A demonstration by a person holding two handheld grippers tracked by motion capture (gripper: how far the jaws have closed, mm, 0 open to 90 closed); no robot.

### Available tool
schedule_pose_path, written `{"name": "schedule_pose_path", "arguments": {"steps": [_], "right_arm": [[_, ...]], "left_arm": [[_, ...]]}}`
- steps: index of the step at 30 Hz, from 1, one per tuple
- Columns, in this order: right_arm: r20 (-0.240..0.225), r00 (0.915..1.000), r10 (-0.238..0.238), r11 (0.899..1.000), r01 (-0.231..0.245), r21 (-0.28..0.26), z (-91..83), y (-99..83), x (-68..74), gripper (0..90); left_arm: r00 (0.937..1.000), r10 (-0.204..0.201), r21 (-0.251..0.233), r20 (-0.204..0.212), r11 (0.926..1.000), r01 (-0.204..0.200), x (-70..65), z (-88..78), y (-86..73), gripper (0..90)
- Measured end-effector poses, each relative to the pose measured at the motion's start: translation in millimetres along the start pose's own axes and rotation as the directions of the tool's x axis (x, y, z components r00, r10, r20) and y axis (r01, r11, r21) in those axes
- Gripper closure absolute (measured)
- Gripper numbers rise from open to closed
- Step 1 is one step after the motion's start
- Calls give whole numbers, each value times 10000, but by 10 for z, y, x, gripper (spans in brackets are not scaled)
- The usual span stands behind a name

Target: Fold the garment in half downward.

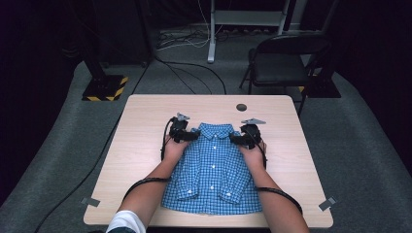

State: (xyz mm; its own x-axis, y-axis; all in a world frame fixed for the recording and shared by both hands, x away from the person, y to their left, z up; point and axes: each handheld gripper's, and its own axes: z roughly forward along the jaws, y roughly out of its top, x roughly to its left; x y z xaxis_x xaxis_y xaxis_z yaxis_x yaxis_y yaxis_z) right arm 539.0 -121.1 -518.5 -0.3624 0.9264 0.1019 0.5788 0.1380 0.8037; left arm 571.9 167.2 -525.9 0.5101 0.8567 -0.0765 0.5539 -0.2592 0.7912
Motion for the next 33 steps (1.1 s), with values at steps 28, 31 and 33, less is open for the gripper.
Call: {"name": "schedule_pose_path", "arguments": {"steps": [28,31,33], "right_arm": [[569,9976,-405,9953,353,897,196,64,13,300],[637,9966,-526,9949,468,895,206,67,24,312],[701,9958,-584,9948,522,875,208,63,31,324]], "left_arm": [[9997,180,327,-153,9993,-175,-4,114,61,243],[9997,192,334,-180,9993,-186,-9,117,62,244],[9993,263,348,-259,9991,-254,-19,121,63,246]]}}
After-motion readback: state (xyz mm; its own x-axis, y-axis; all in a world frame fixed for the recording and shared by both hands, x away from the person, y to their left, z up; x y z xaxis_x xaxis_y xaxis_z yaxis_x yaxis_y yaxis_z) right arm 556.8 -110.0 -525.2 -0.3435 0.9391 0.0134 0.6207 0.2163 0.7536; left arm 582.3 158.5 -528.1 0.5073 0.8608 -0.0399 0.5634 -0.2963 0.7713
